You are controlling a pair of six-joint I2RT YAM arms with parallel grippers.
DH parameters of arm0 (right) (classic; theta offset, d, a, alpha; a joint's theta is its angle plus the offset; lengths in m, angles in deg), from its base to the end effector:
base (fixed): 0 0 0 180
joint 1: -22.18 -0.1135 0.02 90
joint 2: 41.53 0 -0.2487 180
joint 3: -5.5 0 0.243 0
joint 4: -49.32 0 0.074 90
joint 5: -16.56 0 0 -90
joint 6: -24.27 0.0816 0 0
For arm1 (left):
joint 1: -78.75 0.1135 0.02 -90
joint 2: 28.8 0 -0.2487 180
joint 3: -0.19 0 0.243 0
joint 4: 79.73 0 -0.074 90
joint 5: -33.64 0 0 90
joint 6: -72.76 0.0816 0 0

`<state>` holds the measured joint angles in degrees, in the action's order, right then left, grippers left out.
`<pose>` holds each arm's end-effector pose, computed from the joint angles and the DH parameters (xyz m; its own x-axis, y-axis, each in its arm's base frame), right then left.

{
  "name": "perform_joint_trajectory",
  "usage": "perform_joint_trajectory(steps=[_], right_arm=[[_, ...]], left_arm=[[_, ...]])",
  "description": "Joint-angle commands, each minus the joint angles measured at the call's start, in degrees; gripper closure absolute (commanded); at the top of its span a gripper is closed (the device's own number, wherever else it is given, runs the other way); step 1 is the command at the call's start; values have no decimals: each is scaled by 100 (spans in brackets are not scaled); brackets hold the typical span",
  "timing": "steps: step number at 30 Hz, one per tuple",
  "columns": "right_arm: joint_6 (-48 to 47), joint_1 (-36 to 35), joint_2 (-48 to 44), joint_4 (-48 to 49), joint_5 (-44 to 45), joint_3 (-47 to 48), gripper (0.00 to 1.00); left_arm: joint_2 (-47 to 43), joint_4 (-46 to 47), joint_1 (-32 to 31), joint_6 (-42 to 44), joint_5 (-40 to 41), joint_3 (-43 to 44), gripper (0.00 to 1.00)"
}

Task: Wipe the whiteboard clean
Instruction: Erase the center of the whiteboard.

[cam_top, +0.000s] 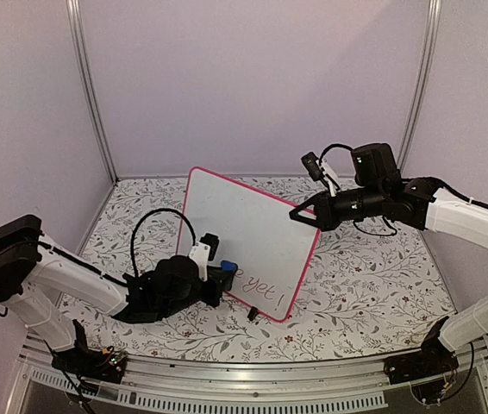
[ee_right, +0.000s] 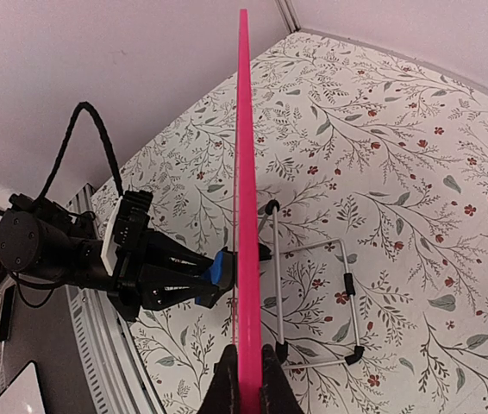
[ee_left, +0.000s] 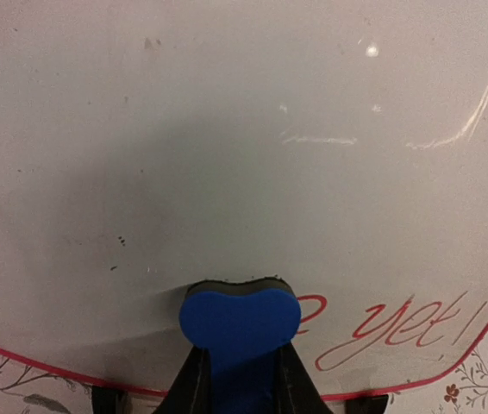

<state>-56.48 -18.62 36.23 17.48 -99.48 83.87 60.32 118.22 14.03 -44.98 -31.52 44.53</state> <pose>0.2311 0.2468 0.2828 -0.5274 -0.2645 -0.8074 -0.7968 0.4837 0.3621 0.1680 -0.2754 0.1242 -0.4780 0.0231 -0.8780 0.4949 0.8330 -0.2475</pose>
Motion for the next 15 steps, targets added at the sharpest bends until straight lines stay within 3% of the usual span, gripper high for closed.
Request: perform_joint_trajectory(steps=[1,15], right_arm=[[-434,-157,82,-430,-331,-98,100],[-438,-157,86,-435,-331,-85,100]], left_arm=[[255,-406,-84,-230,-208,-229,97],[465,-298,-251,-520,-332,-422,97]])
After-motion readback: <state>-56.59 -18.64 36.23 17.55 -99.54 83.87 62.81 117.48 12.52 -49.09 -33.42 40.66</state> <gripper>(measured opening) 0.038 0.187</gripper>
